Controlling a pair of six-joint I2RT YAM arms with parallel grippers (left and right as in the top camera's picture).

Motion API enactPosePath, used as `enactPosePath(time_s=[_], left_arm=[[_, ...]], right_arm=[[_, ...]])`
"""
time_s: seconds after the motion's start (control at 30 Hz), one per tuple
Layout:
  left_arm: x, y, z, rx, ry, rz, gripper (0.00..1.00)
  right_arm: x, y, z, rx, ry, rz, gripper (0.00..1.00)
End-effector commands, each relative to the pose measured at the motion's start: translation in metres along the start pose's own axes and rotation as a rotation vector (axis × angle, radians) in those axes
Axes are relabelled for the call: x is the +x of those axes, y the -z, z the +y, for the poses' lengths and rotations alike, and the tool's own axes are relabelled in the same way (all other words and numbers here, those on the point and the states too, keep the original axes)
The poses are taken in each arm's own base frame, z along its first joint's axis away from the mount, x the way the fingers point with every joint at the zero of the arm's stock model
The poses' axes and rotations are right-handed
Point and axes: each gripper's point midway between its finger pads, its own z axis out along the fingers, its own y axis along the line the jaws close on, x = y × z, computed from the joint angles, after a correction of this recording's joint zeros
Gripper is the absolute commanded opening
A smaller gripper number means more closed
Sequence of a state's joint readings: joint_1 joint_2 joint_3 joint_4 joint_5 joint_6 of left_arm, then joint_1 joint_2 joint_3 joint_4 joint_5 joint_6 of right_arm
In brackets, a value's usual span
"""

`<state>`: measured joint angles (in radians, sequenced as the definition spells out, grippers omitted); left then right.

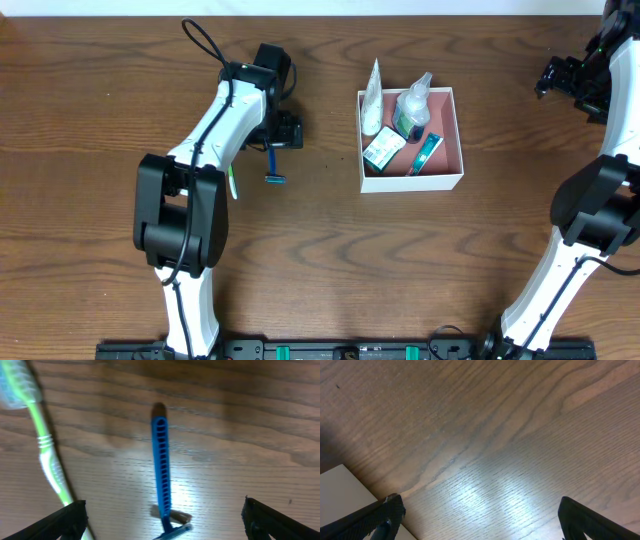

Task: Pack container
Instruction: 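Lower the left gripper over the blue razor and grasp it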

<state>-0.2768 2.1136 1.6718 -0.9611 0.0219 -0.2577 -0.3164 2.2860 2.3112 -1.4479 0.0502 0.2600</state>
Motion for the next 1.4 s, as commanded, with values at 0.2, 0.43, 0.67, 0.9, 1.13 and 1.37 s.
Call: enactPosePath(time_s=[0.2,0.43,0.67,0.9,1.13,1.37], left_arm=[[0.013,-0.034,-0.005,0.015,0.006,0.097,0.98],[0.011,-0.035,-0.006,0.017,0.006,0.091,1.00],[0.009,-0.037,-0.006,0.020,0.007,0.084,0.96],[0.011,-0.045,-0.006,0.014,0.007,0.102,0.96],[0.013,-0.049,-0.005,0.011,0.007,0.110,0.96],[0.013,-0.049,-0.005,0.010,0.006,0.112,0.89]], right_arm=[[0.000,0.000,0.000,0.009,-0.010,-0.001,0.99],[0.000,-0.001,0.000,0.009,-0.010,-0.001,0.99],[0.000,0.000,0.000,0.009,-0.010,-0.001,0.99],[0.000,0.000,0.000,0.009,-0.010,-0.001,0.99],[0.000,0.000,0.000,0.009,-0.010,-0.001,0.99],[0.000,0.000,0.000,0.009,-0.010,-0.001,0.99]])
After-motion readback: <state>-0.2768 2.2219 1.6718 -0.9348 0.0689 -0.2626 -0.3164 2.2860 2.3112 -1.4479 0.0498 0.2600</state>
